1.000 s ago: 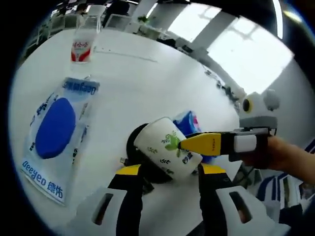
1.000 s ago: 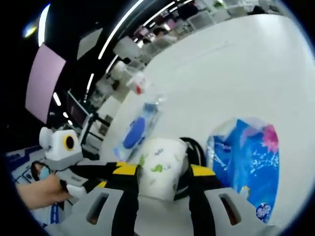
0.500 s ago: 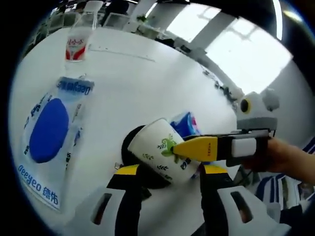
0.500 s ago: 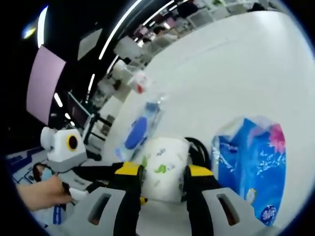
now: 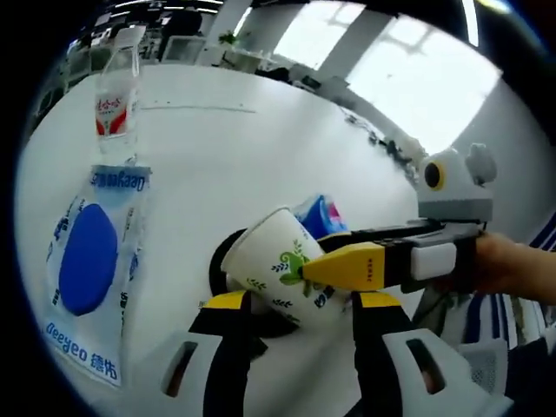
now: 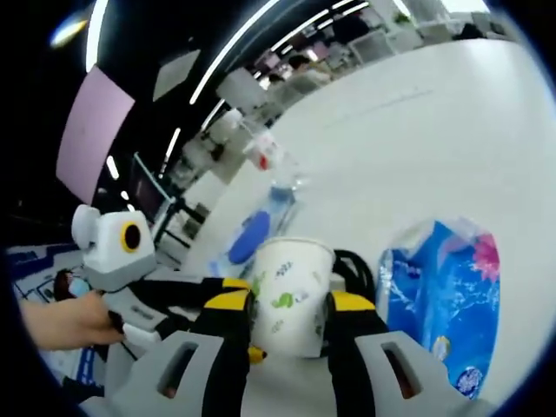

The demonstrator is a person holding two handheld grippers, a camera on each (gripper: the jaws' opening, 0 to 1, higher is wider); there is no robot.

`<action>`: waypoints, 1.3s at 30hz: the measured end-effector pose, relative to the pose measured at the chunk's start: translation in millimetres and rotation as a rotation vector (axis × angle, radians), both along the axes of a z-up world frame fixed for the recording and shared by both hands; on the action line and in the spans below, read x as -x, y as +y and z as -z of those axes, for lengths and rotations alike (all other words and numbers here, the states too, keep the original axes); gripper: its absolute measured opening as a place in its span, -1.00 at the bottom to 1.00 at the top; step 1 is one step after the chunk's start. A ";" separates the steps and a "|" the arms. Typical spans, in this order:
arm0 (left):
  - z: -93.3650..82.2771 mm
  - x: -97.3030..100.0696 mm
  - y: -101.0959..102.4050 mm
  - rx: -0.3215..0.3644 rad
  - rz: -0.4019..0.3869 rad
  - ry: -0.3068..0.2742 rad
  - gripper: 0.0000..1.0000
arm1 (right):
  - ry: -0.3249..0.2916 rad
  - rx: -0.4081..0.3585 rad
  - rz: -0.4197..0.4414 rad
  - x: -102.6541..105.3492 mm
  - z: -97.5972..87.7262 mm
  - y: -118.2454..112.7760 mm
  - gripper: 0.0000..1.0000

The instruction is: Arrange the tabletop items into an orderly group along one side of the table until the central work area is clear of visible clutter.

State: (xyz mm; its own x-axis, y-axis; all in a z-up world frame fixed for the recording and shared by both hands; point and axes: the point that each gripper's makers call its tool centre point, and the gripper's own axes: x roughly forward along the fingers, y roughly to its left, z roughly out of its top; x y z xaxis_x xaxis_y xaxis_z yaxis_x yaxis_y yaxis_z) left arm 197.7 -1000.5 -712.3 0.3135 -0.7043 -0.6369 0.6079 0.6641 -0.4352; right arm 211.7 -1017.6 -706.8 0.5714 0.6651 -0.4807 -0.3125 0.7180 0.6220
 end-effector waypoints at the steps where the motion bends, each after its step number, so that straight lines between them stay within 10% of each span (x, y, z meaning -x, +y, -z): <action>1: -0.8 0.5 -0.2 -0.007 0.010 -0.011 -0.11 | -0.016 -0.001 0.003 1.5 -2.1 -0.6 -0.39; 22: -60.1 -11.6 7.1 0.006 0.098 -0.453 -0.13 | -0.395 0.046 -0.098 1.4 -55.3 2.7 -0.42; 39: -109.9 -9.6 19.4 0.226 0.125 -0.550 -0.21 | -0.569 -0.013 -0.154 1.9 -103.7 6.6 -0.41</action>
